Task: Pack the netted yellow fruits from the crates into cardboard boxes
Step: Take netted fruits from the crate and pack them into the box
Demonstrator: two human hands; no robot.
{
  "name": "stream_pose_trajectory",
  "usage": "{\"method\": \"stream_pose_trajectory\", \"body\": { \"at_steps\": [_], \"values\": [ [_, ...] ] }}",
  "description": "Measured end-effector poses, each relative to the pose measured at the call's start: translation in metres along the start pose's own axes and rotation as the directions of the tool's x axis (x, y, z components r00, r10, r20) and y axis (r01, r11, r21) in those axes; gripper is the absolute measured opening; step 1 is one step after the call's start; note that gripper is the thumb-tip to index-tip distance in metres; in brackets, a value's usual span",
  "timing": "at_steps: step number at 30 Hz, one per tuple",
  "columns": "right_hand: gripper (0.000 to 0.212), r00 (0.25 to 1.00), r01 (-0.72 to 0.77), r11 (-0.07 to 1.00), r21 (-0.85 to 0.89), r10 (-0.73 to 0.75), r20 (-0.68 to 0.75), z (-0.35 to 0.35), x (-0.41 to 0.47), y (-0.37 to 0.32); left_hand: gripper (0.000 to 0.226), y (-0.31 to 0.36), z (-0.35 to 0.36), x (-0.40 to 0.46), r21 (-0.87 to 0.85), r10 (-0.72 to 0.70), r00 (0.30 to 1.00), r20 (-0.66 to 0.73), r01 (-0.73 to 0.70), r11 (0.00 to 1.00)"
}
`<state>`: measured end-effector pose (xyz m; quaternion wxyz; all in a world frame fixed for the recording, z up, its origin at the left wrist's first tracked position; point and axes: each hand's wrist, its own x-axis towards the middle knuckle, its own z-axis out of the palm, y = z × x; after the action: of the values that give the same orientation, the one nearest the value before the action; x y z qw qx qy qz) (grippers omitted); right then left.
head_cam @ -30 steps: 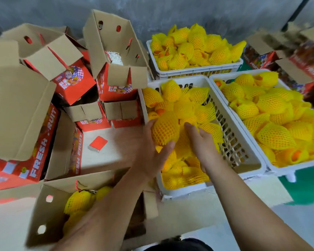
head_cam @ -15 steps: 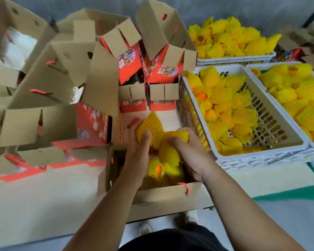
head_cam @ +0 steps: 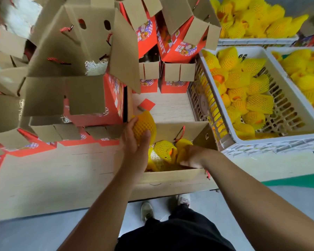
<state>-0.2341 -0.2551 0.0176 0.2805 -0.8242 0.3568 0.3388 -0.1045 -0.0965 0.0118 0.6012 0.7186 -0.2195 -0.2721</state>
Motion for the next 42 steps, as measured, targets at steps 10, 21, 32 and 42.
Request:
{"method": "stream_pose_trajectory", "body": {
  "at_steps": [10, 21, 32, 42],
  "values": [
    [0.071, 0.967, -0.197, 0.978, -0.073, 0.182, -0.176, 0.017, 0.019, -0.004, 0.067, -0.029, 0.010, -0.013, 0.374, 0.198, 0.979, 0.048, -0.202, 0.905],
    [0.039, 0.976, 0.201, 0.193, 0.960, -0.127, -0.179, 0.012, -0.005, -0.021, 0.061, -0.024, 0.010, 0.002, 0.233, 0.113, 0.968, 0.224, -0.166, 0.958],
    [0.065, 0.987, 0.042, 0.697, 0.716, 0.082, -0.139, 0.013, 0.001, -0.025, 0.030, -0.023, 0.009, -0.008, 0.226, 0.149, 0.988, 0.043, -0.155, 0.962],
    [0.072, 0.999, 0.015, 0.987, -0.162, -0.023, -0.045, 0.019, 0.014, -0.056, 0.018, -0.024, 0.012, 0.006, 0.300, 0.096, 0.995, 0.005, -0.093, 0.949]
  ]
}}
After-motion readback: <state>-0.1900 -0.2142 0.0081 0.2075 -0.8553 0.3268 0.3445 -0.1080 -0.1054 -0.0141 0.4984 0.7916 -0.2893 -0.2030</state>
